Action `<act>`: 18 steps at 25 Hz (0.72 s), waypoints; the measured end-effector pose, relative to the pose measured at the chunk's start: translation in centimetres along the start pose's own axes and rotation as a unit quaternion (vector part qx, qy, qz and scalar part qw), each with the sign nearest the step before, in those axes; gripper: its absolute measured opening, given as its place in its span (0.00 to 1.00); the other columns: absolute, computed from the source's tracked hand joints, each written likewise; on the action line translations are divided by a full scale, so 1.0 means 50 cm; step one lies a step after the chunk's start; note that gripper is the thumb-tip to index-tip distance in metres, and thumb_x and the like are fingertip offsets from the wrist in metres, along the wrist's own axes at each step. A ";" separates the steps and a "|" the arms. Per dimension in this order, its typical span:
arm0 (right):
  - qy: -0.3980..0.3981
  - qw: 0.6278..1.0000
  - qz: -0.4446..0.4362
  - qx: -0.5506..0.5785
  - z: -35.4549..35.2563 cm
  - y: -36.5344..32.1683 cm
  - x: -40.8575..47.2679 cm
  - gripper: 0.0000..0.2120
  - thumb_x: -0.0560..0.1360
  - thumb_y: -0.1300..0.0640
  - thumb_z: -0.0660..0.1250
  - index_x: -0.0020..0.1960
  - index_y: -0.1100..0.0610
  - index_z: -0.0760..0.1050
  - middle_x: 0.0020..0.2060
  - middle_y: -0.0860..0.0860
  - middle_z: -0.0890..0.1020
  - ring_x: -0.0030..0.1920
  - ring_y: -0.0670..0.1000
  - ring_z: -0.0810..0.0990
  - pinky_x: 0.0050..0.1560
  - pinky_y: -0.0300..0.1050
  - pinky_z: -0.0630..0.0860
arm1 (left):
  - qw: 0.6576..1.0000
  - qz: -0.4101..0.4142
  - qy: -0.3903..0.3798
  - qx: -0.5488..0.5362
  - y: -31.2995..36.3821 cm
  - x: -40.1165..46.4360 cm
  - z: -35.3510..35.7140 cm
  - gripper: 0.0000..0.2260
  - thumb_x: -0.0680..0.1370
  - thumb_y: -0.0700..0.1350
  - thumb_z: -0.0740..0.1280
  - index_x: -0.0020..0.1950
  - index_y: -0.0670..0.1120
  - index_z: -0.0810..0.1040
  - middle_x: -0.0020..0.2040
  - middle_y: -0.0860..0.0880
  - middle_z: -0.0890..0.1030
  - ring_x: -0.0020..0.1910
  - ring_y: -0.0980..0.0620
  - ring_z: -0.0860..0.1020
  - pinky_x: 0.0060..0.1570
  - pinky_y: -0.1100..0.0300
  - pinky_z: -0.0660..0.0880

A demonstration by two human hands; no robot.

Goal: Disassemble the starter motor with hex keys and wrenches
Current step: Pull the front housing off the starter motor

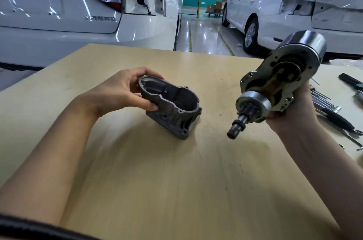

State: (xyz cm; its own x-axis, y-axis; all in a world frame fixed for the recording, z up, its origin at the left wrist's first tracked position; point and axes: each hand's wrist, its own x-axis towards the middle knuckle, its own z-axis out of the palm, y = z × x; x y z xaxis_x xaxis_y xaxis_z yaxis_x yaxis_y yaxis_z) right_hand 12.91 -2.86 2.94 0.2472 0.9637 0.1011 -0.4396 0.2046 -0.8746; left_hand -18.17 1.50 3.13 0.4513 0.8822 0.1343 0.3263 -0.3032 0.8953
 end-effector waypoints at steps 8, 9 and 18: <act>0.001 0.999 0.048 -0.004 0.011 0.021 -0.006 0.19 0.78 0.37 0.55 0.41 0.50 0.73 0.38 0.49 0.78 0.39 0.51 0.77 0.30 0.38 0.67 | 0.978 -0.106 0.088 -0.154 -0.059 0.004 -0.057 0.25 0.67 0.23 0.59 0.57 0.44 0.76 0.49 0.40 0.80 0.43 0.50 0.80 0.40 0.64 0.78; 0.004 0.998 0.054 -0.010 0.008 0.024 -0.005 0.19 0.78 0.36 0.55 0.43 0.49 0.73 0.41 0.50 0.78 0.43 0.52 0.77 0.31 0.39 0.69 | 0.977 -0.113 0.112 -0.144 -0.061 0.004 -0.057 0.24 0.69 0.23 0.55 0.56 0.44 0.77 0.50 0.40 0.79 0.43 0.49 0.79 0.40 0.63 0.76; 0.065 0.992 0.108 -0.027 0.009 0.034 -0.007 0.19 0.75 0.36 0.61 0.52 0.51 0.72 0.42 0.50 0.78 0.38 0.50 0.78 0.24 0.35 0.71 | 0.938 -0.024 0.266 0.222 -0.018 0.015 0.010 0.24 0.66 0.62 0.62 0.58 0.52 0.78 0.62 0.49 0.75 0.64 0.48 0.70 0.67 0.47 0.65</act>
State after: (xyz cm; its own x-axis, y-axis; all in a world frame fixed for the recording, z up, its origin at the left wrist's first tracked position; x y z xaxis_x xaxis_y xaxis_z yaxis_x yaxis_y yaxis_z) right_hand 11.69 -2.77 1.61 0.2636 0.9529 -0.1498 -0.4484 -0.0165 -0.8937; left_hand -17.70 2.25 2.23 -0.0117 0.9179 0.3968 0.7020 -0.2750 0.6570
